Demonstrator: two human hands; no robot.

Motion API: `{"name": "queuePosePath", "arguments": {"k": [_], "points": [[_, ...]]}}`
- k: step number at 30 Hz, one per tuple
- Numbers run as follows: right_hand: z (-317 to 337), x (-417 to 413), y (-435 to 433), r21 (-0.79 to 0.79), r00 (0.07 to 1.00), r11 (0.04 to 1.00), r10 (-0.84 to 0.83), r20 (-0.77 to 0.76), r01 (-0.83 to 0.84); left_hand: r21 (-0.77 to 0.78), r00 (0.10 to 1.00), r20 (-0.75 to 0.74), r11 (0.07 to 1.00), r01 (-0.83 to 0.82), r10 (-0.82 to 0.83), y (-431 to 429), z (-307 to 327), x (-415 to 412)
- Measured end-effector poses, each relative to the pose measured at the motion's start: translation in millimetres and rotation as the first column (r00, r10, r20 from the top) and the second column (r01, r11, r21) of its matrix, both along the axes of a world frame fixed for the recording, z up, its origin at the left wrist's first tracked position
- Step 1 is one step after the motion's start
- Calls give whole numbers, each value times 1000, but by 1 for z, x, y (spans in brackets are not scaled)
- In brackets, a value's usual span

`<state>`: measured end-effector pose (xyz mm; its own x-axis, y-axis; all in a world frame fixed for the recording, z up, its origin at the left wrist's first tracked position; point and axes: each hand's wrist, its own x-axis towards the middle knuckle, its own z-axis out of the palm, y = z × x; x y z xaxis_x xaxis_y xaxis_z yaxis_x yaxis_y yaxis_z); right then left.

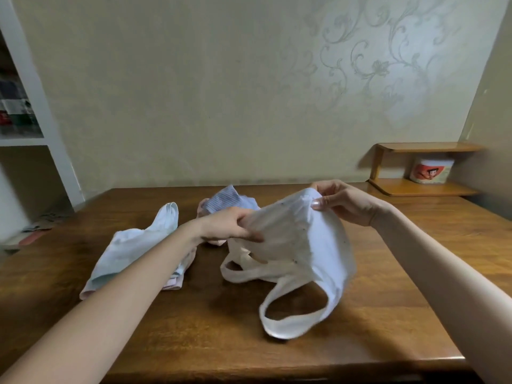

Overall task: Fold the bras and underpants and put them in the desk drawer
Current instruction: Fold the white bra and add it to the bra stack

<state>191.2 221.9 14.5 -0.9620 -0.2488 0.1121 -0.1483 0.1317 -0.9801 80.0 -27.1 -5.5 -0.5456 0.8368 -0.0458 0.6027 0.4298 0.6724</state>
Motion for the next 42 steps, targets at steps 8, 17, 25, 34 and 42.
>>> {"name": "queuePosePath", "arguments": {"k": [8, 17, 25, 34, 42], "points": [[-11, 8, 33, 8, 981, 986, -166, 101, 166, 671, 778, 597, 653, -352, -195, -30, 26, -4], [23, 10, 47, 426, 811, 698, -417, -410, 575, 637, 990, 115, 759, -133, 78, -44, 68, -11], [44, 18, 39, 563, 768, 536, -314, -558, 629, 278, 555, -750, 933, -228, 359, -56, 78, -24], [37, 29, 39, 255, 956, 921, -281, -85, 293, 261, 682, -538, 867, -424, 495, -40, 76, -40], [38, -14, -51, 463, 898, 779, -292, -329, 423, 462, 707, -677, 865, 195, 202, 47, 94, 33]]}}
